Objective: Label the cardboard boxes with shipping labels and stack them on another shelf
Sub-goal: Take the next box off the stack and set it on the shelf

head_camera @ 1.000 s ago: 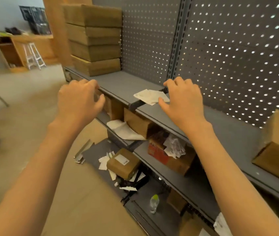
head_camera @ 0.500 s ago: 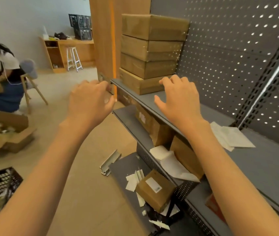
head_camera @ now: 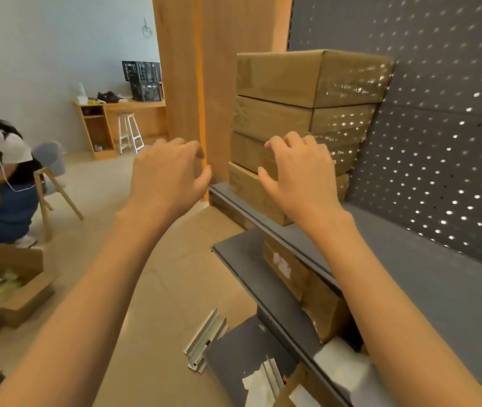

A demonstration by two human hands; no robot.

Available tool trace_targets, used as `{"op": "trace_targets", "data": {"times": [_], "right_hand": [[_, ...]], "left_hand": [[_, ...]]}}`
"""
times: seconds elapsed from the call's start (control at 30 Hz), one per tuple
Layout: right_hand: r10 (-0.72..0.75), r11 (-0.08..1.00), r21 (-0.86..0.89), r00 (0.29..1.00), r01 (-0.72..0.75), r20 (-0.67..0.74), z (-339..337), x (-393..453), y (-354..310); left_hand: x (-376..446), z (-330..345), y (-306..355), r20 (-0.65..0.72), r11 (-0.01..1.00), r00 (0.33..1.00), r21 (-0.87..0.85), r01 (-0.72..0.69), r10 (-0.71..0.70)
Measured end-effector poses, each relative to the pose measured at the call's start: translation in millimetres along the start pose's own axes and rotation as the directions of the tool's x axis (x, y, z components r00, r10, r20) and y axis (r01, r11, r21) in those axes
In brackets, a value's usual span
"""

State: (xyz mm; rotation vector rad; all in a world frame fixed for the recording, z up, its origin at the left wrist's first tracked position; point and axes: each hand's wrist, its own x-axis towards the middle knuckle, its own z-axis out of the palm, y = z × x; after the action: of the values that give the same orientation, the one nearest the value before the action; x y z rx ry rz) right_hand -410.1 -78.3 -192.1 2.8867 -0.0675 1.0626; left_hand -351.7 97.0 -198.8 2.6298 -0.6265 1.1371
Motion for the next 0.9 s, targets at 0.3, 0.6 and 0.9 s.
{"op": "trace_targets", "data": {"times": [0.3, 0.6, 0.9], "right_hand": [[0.069, 0.996, -0.055, 0.996, -0.072, -0.062, 55, 87, -27], [0.287, 0.913, -0.224, 0.928, -0.34, -0.237, 104, 138, -50], [0.504, 0.803, -0.005, 0.683, -0.596, -0.529, 100, 163, -65]], "left_hand": [[96, 68, -57, -0.035, 0.989, 0.997, -0.125, -0.075, 0.071], [180, 146, -97, -0.119, 0.872, 0.936, -0.339, -0.352, 0.332], [237, 188, -99, -0.091, 0.452, 0.925, -0.852, -0.264, 0.368]]}}
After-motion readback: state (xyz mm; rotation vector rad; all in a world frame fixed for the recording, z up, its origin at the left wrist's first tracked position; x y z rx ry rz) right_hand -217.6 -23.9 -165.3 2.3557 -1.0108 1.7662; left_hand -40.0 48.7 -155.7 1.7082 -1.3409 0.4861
